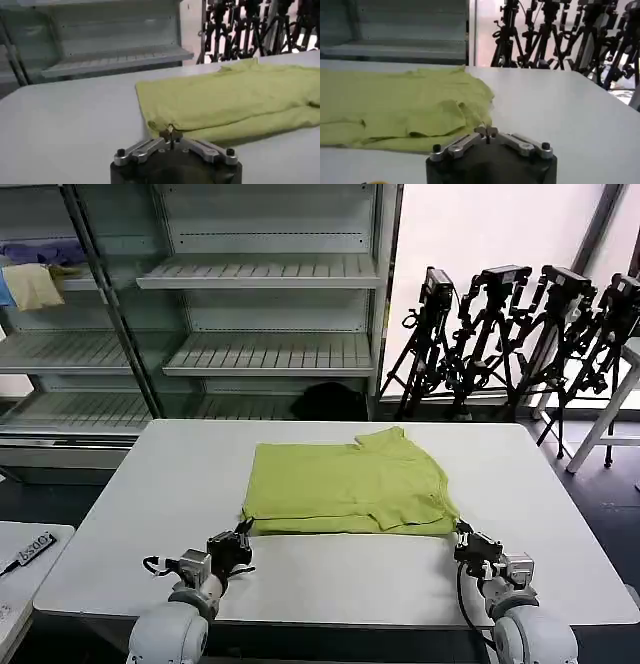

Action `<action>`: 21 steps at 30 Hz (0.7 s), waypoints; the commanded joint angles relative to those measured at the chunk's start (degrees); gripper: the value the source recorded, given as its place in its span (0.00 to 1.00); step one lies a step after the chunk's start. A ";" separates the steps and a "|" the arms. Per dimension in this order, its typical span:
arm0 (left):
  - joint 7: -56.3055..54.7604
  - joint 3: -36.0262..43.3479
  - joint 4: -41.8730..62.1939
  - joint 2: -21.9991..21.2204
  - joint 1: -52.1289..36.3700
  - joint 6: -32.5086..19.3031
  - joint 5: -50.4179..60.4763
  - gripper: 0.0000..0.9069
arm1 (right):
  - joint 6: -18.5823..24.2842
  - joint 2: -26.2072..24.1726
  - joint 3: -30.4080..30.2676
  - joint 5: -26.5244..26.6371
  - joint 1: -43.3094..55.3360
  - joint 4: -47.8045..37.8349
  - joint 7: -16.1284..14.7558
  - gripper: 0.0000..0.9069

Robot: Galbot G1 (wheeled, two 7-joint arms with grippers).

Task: Fold and organize the clothes.

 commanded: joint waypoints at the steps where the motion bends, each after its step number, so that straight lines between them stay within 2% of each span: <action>1: 1.04 -2.98 -10.57 1.76 5.87 0.22 -3.66 0.00 | -1.20 0.09 0.01 3.28 -3.22 6.97 0.50 0.00; 12: 1.10 -8.65 -19.08 4.84 15.07 0.31 -8.79 0.00 | -1.33 0.79 -0.02 5.63 -10.89 17.38 2.12 0.00; 17: 1.03 -10.33 -17.15 6.67 18.41 0.20 -8.64 0.00 | -1.28 0.53 -0.50 3.90 -15.21 19.35 2.42 0.00; 21: 0.53 -10.51 -15.61 7.09 20.02 0.14 -8.49 0.00 | -1.20 0.11 -0.94 1.76 -17.19 17.10 2.47 0.00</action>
